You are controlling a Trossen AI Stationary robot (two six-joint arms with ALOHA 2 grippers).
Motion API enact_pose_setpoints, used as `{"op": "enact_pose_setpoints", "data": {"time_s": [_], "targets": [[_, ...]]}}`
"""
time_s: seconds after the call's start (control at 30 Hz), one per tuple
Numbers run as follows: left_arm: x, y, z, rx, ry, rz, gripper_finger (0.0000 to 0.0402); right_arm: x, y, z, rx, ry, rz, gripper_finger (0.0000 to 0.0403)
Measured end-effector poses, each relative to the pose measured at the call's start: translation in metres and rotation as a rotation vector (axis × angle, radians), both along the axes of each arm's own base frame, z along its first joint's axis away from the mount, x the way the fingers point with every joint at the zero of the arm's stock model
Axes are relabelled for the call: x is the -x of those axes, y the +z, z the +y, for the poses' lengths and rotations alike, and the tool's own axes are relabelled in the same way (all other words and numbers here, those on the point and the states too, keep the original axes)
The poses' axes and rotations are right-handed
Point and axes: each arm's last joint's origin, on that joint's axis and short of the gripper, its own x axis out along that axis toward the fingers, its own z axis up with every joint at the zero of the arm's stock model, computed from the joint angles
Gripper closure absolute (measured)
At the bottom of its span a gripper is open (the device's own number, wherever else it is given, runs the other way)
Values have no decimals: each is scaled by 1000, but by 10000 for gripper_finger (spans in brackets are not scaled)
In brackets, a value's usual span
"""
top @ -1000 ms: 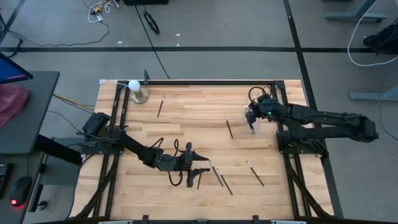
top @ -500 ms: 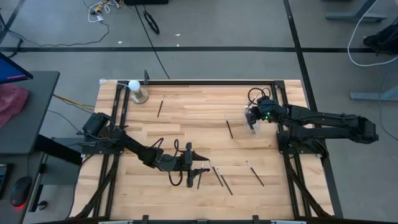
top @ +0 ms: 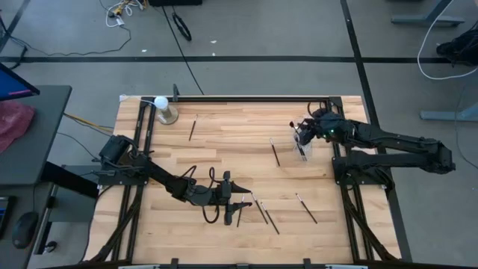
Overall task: Sort items
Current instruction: Put the silver eyeshadow brush into the transparent organizer
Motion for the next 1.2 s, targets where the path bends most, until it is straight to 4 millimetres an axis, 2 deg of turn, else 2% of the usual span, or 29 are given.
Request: {"op": "enact_pose_setpoints", "data": {"time_s": [0.17,0.3,0.47,0.6,0.73,0.87,1.07,1.2], "targets": [[5,2,-2,18,21,41,202,-13,14,23,-25,288,-128,244],[20,13,-5,16,109,135,203,-24,19,55,-17,515,-244,258],[47,22,-15,64,184,235,203,-32,13,103,36,787,-374,277],[64,11,-24,125,215,352,203,-36,1,143,113,945,-398,292],[75,-8,-27,188,268,477,203,-39,-22,175,203,1018,-279,308],[77,-26,-27,216,331,532,203,-42,-52,197,242,1025,-144,321],[70,-53,-25,161,393,559,203,-48,-89,212,189,988,-30,337],[67,-66,-22,116,468,515,203,-51,-102,215,175,947,-6,344]]}}
